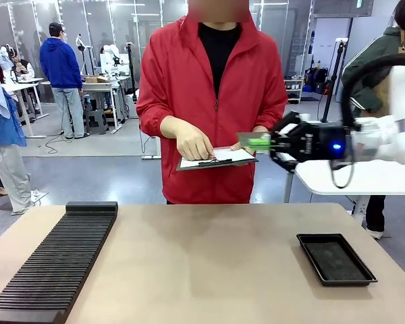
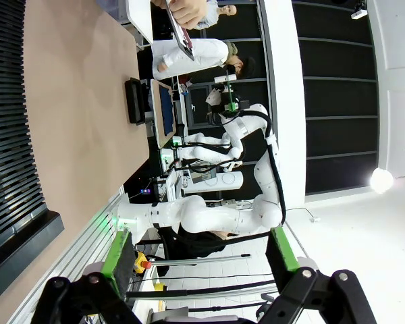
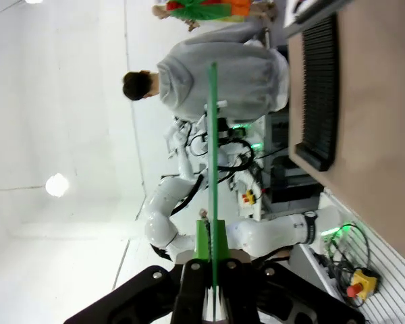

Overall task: Inspect the PCB.
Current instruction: Place the Blank PCB in the ESD tray.

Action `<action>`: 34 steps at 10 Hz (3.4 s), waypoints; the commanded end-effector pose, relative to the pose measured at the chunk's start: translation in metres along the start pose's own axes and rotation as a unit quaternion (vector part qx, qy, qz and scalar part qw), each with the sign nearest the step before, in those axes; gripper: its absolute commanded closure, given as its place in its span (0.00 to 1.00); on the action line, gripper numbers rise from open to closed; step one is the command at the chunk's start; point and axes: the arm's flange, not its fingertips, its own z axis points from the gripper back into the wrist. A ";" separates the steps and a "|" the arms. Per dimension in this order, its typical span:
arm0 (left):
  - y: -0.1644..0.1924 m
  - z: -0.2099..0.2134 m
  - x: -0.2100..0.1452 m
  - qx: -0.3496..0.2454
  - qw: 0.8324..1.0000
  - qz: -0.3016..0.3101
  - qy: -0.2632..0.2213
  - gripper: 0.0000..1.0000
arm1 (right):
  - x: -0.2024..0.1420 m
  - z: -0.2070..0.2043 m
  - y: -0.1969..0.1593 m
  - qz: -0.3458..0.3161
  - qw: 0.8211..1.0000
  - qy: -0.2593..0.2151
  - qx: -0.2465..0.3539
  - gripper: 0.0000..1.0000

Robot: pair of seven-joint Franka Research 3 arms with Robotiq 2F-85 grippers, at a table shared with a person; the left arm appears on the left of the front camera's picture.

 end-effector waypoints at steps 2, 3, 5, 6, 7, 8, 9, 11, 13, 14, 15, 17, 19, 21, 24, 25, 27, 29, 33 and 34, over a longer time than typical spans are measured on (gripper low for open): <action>-0.001 0.001 -0.002 -0.006 1.000 0.001 0.003 0.00 | -0.037 0.072 -0.025 0.035 0.994 -0.006 -0.100 0.97; -0.001 0.001 -0.002 -0.006 1.000 0.001 0.003 0.00 | -0.032 0.094 -0.043 0.009 0.987 -0.046 -0.151 0.97; -0.001 0.001 -0.002 -0.006 1.000 0.001 0.003 0.00 | -0.018 0.128 -0.085 0.023 0.977 -0.038 -0.206 0.97; -0.001 0.001 -0.002 -0.006 1.000 0.001 0.003 0.00 | -0.015 0.139 -0.105 0.033 0.968 -0.038 -0.245 0.97; -0.001 0.001 -0.002 -0.006 1.000 0.001 0.003 0.00 | -0.014 0.144 -0.124 0.019 0.962 -0.030 -0.269 0.97; -0.001 0.001 -0.002 -0.006 1.000 0.001 0.003 0.00 | -0.013 0.142 -0.143 0.016 0.958 -0.024 -0.285 0.97; -0.001 0.001 -0.002 -0.006 1.000 0.001 0.003 0.00 | -0.011 0.137 -0.156 0.022 0.952 -0.018 -0.305 0.97; -0.001 0.001 -0.002 -0.006 1.000 0.001 0.003 0.00 | -0.009 0.130 -0.169 0.019 0.946 -0.012 -0.325 0.97; -0.001 0.001 -0.002 -0.006 1.000 0.001 0.003 0.00 | -0.009 0.134 -0.168 0.010 0.949 -0.012 -0.314 0.97; -0.001 0.001 -0.002 -0.006 1.000 0.001 0.003 0.00 | -0.009 0.134 -0.168 0.010 0.949 -0.012 -0.314 0.97; -0.001 0.001 -0.002 -0.006 1.000 0.001 0.003 0.00 | -0.009 0.134 -0.168 0.010 0.949 -0.012 -0.314 0.97; -0.001 0.001 -0.002 -0.006 1.000 0.001 0.003 0.00 | -0.010 0.133 -0.171 0.007 0.950 -0.011 -0.313 0.97; -0.001 0.001 -0.002 -0.006 1.000 0.001 0.003 0.00 | 0.014 0.131 -0.177 0.038 0.923 -0.015 -0.384 0.97; -0.001 0.001 -0.002 -0.006 1.000 0.001 0.003 0.00 | 0.043 0.136 -0.187 0.025 0.908 -0.020 -0.418 0.97; -0.001 0.001 -0.002 -0.006 1.000 0.001 0.003 0.00 | 0.064 0.130 -0.206 0.001 0.909 -0.016 -0.416 0.97; -0.001 0.001 -0.002 -0.006 1.000 0.001 0.003 0.00 | 0.069 0.129 -0.209 -0.002 0.910 -0.012 -0.414 0.97; -0.001 0.001 -0.002 -0.006 1.000 0.001 0.003 0.00 | 0.078 0.123 -0.214 -0.015 0.906 -0.009 -0.422 0.97; -0.001 0.001 -0.002 -0.006 1.000 0.001 0.003 0.00 | 0.079 0.121 -0.215 -0.017 0.903 -0.011 -0.429 0.76; -0.001 0.001 -0.002 -0.006 1.000 0.001 0.003 0.00 | 0.065 0.115 -0.206 -0.022 0.884 -0.033 -0.465 0.14; -0.001 0.001 -0.002 -0.006 1.000 0.001 0.003 0.00 | 0.062 0.113 -0.204 -0.024 0.875 -0.044 -0.481 0.05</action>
